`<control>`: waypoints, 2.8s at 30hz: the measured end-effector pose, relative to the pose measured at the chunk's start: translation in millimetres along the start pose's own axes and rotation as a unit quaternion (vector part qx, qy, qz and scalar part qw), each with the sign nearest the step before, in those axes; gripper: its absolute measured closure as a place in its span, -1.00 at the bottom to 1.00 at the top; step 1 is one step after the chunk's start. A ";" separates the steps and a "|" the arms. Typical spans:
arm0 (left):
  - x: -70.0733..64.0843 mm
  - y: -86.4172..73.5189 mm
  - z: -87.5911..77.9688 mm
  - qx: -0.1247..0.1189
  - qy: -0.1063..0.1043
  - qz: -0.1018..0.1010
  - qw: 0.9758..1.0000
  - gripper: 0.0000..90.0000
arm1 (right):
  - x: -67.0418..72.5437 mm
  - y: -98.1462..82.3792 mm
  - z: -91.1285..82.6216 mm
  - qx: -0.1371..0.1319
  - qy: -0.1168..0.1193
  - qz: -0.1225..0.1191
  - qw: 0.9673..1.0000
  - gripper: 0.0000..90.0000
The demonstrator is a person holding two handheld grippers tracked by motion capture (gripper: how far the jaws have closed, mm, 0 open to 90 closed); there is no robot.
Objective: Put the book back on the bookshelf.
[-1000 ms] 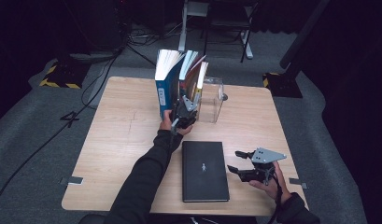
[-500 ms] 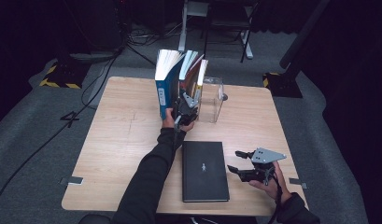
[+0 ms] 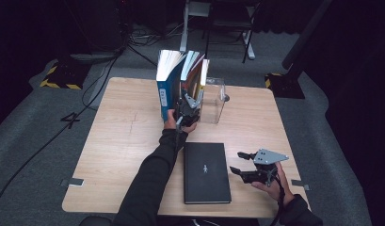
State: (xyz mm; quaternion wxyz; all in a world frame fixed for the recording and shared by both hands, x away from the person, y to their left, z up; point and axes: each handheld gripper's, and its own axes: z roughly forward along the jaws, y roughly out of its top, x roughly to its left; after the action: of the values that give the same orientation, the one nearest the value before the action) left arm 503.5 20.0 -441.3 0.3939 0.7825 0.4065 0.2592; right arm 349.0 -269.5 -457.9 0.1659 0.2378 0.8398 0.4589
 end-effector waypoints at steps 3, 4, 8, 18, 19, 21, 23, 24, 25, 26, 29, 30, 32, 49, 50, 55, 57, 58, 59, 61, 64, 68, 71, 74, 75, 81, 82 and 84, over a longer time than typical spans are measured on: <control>1.6 -3.6 -3.8 0.002 -0.001 0.009 1.000 0.53 | 0.0 -0.3 0.7 0.003 -0.001 0.001 1.000 -0.22; 1.9 -4.0 -4.6 0.002 -0.003 0.011 1.000 0.53 | 0.1 -0.4 1.1 0.005 -0.001 0.000 1.000 -0.22; 1.6 -3.3 -9.3 0.002 -0.004 0.024 1.000 0.52 | 0.8 -0.9 2.2 0.010 -0.003 -0.005 1.000 -0.22; 0.6 -1.5 -26.7 0.005 -0.014 0.055 0.998 0.48 | 0.0 -2.1 2.6 0.017 -0.003 -0.006 1.000 -0.22; 0.3 -2.0 -28.8 0.005 -0.016 0.058 0.998 0.48 | 0.1 -2.3 2.8 0.018 -0.003 -0.006 1.000 -0.22; 0.0 -2.9 -33.3 0.005 -0.021 0.065 0.998 0.46 | 0.5 -2.3 2.9 0.020 -0.003 -0.007 1.000 -0.22; -0.6 -4.2 -38.5 0.005 -0.027 0.072 0.997 0.45 | 0.9 -2.4 3.0 0.022 -0.002 -0.008 1.000 -0.23; -1.3 -4.9 -41.0 0.006 -0.030 0.074 0.997 0.43 | 0.8 -2.5 3.1 0.023 -0.001 -0.009 1.000 -0.23; -1.5 -5.5 -43.4 0.005 -0.036 0.078 0.996 0.43 | 0.7 -2.8 3.2 0.025 0.000 -0.009 1.000 -0.23; -2.1 -6.1 -46.1 0.006 -0.039 0.084 0.996 0.42 | 0.4 -3.3 3.3 0.026 0.000 -0.010 1.000 -0.23; -3.7 -9.1 -54.2 0.007 -0.048 0.097 0.994 0.40 | 0.0 -4.3 3.6 0.030 0.000 -0.009 1.000 -0.23; -3.9 -9.9 -55.9 0.008 -0.050 0.101 0.994 0.40 | 0.0 -4.5 3.7 0.032 0.001 -0.010 0.999 -0.23; -4.7 -12.9 -60.3 0.009 -0.054 0.104 0.993 0.39 | 0.0 -4.9 4.0 0.035 0.002 -0.011 0.999 -0.23; -2.0 -56.7 -102.2 0.033 -0.080 0.144 0.986 0.27 | 4.2 -10.8 5.9 0.071 0.020 -0.027 0.997 -0.24; -2.3 -60.6 -105.7 0.032 -0.083 0.146 0.985 0.26 | 4.5 -12.5 5.9 0.075 0.022 -0.028 0.997 -0.24; -3.2 -78.1 -120.4 0.041 -0.095 0.154 0.983 0.22 | 6.2 -17.2 6.3 0.088 0.028 -0.030 0.995 -0.24; -4.0 -86.6 -126.6 0.052 -0.096 0.159 0.981 0.18 | 7.4 -19.7 7.4 0.095 0.033 -0.032 0.994 -0.24; -4.0 -86.6 -126.6 0.052 -0.096 0.159 0.981 0.17 | 7.4 -19.7 7.4 0.095 0.033 -0.032 0.994 -0.24; -5.0 -92.4 -130.2 0.054 -0.106 0.159 0.980 0.17 | 7.9 -20.2 7.8 0.097 0.034 -0.033 0.994 -0.24; -7.5 -100.2 -134.1 0.060 -0.112 0.163 0.979 0.16 | 10.1 -21.5 9.0 0.104 0.039 -0.037 0.993 -0.25; -12.5 -113.3 -139.5 0.067 -0.126 0.160 0.977 0.11 | 12.3 -23.3 10.3 0.109 0.047 -0.042 0.992 -0.25; -18.9 -129.9 -147.1 0.077 -0.147 0.142 0.976 -0.04 | 14.8 -25.1 11.3 0.116 0.054 -0.049 0.991 -0.25; -25.3 -141.5 -152.7 0.095 -0.154 0.151 0.972 -0.16 | 15.8 -24.8 11.5 0.111 0.055 -0.056 0.991 -0.25; -29.9 -152.2 -159.3 0.093 -0.190 0.135 0.968 -0.21 | 16.6 -25.3 12.1 0.108 0.062 -0.055 0.991 -0.25; -31.2 -154.8 -160.7 0.094 -0.203 0.131 0.966 -0.24 | 17.5 -25.6 12.7 0.109 0.066 -0.059 0.990 -0.25; -47.5 -163.6 -160.7 0.102 -0.245 0.134 0.955 -0.44 | 22.4 -26.4 17.1 0.111 0.081 -0.066 0.988 -0.26; -50.6 -164.6 -159.9 0.106 -0.249 0.137 0.953 -0.45 | 22.8 -26.7 17.1 0.110 0.079 -0.071 0.988 -0.26; -56.7 -167.6 -159.2 0.117 -0.248 0.143 0.951 -0.46 | 21.7 -27.5 16.9 0.106 0.082 -0.068 0.989 -0.26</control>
State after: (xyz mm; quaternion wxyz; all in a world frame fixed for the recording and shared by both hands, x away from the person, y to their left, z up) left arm 285.1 97.1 -496.4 0.3465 0.9129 0.2070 0.0607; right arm 332.6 -258.6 -491.4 0.1005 0.1581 0.9087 0.3732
